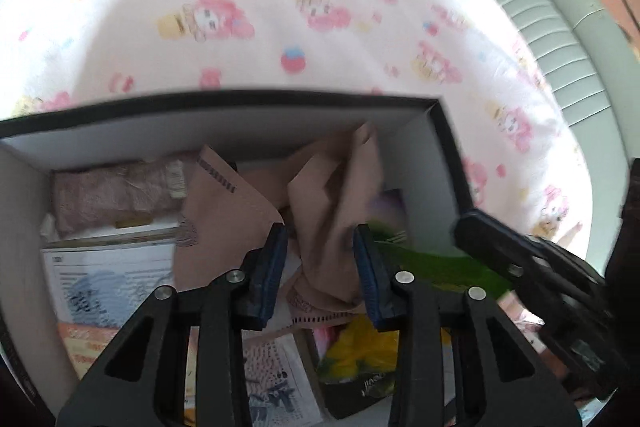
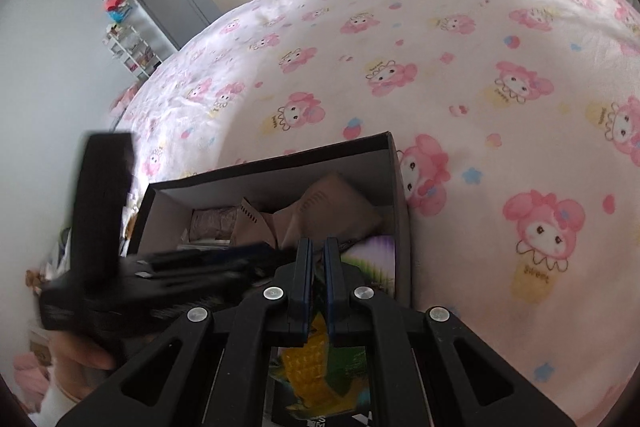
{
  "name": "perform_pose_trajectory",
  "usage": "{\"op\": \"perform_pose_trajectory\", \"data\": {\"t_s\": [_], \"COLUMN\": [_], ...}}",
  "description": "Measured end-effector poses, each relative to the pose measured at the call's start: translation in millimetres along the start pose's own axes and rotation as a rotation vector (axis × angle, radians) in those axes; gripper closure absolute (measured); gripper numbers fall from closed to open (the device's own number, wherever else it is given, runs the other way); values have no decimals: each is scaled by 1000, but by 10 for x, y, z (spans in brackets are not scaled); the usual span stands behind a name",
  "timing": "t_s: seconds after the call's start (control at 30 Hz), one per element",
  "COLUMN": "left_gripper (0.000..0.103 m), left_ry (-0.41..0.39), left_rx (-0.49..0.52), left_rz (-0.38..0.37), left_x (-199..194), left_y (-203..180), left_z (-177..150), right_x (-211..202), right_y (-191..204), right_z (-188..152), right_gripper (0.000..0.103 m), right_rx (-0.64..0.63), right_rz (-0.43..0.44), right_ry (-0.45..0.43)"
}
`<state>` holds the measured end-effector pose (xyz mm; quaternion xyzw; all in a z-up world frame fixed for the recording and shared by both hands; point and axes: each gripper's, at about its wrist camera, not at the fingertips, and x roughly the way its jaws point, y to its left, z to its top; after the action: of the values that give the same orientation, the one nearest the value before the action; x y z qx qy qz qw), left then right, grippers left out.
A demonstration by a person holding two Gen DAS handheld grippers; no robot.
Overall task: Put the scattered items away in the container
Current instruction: 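Open both grippers to release the masks and withdraw from the box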
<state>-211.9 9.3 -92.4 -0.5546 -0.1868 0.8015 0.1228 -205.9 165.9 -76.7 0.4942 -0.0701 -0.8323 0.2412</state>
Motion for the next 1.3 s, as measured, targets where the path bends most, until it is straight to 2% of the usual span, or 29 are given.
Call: {"op": "perform_pose_trajectory", "data": {"t_s": [0.07,0.2,0.3,0.37,0.47,0.53,0.6,0.67,0.77,0.83,0.93,1.0,1.1,1.2,1.3], "left_gripper": [69,69,70,70,70,70,70,70,70,70,70,70,70,70,68], "left_ry": [-10,76,112,93,50,41,11,-10,23,24,10,-28,-95,-154,-203], "left_rx": [-13,-62,-103,-126,-126,-132,-133,-141,-158,-127,-127,-116,-87,-43,-3], "left_rz": [-4,34,69,39,43,35,34,52,27,32,-17,-14,8,29,58], "left_x": [-146,-31,92,101,66,56,-2,-4,77,113,16,-128,-381,-655,-913], "left_y": [72,268,452,515,524,521,519,535,564,504,440,391,273,132,22], "left_z": [-135,-214,-213,-151,-39,-13,-31,-48,-92,-89,-88,-132,-254,-419,-575], "right_x": [-9,0,95,191,410,548,600,609,627,667,619,542,418,272,89], "right_y": [44,205,384,462,456,365,288,246,276,313,340,364,460,593,672], "right_z": [-9,-45,-115,-166,-228,-227,-196,-149,-125,-139,-159,-189,-248,-305,-374], "right_gripper": [99,99,99,99,99,99,99,99,99,99,99,99,99,99,98], "right_rx": [-18,-81,-143,-155,-123,-91,-81,-60,-79,-116,-141,-154,-157,-195,-170], "right_rz": [6,81,153,186,172,107,57,60,10,-39,-49,-61,-130,-113,-117], "right_ry": [-6,13,76,129,220,256,243,230,205,200,186,164,131,90,43]}}
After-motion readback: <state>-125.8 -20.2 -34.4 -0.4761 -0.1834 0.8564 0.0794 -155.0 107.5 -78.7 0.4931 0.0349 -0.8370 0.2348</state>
